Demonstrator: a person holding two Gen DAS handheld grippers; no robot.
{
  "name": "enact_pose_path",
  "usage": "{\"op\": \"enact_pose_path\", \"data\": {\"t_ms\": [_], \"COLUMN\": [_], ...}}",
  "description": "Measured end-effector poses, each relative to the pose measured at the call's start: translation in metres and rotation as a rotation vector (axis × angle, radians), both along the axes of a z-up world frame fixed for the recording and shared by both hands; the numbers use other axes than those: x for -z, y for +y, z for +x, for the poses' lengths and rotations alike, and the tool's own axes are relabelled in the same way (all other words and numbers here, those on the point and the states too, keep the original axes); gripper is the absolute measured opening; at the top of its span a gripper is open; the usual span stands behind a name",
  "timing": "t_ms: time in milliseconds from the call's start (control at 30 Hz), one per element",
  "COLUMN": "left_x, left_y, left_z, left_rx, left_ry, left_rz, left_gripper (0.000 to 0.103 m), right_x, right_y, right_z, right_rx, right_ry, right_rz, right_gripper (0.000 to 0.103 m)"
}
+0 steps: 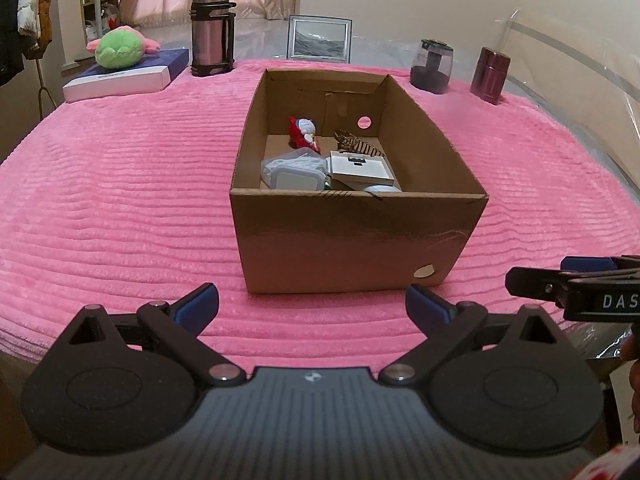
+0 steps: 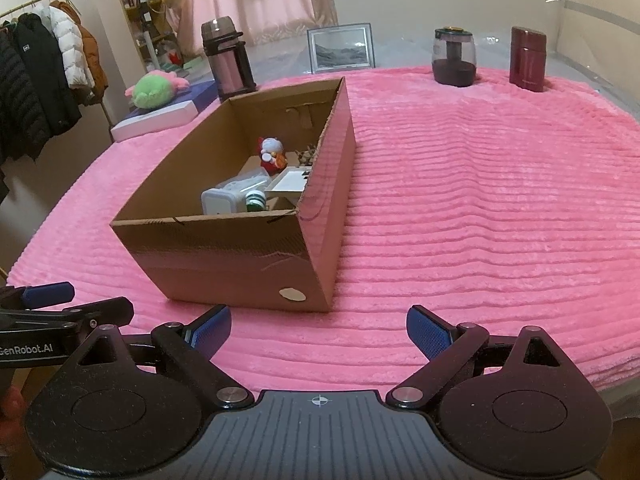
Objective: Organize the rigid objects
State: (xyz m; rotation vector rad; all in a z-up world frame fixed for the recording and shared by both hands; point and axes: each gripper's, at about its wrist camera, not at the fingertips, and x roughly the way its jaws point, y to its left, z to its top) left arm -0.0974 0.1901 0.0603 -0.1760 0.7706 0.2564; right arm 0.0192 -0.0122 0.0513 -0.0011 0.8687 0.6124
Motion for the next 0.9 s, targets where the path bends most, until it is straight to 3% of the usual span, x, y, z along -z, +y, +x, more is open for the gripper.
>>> {"op": "enact_pose_path", "data": {"t_ms": [900], "left_x": [0.0058], "left_y": [-0.0075], "left_z": [0.0047], "left_rx": [0.025], "left_ry": [0.013], "left_rz": [0.009], "left_gripper": [0.098], "right_x": [0.0025], "right_y": [-0.0064], "right_z": [0.0025], "right_rx": [0.015], "right_ry": [0.008], "right_rz": [-0.014], "right_gripper": [0.092]}}
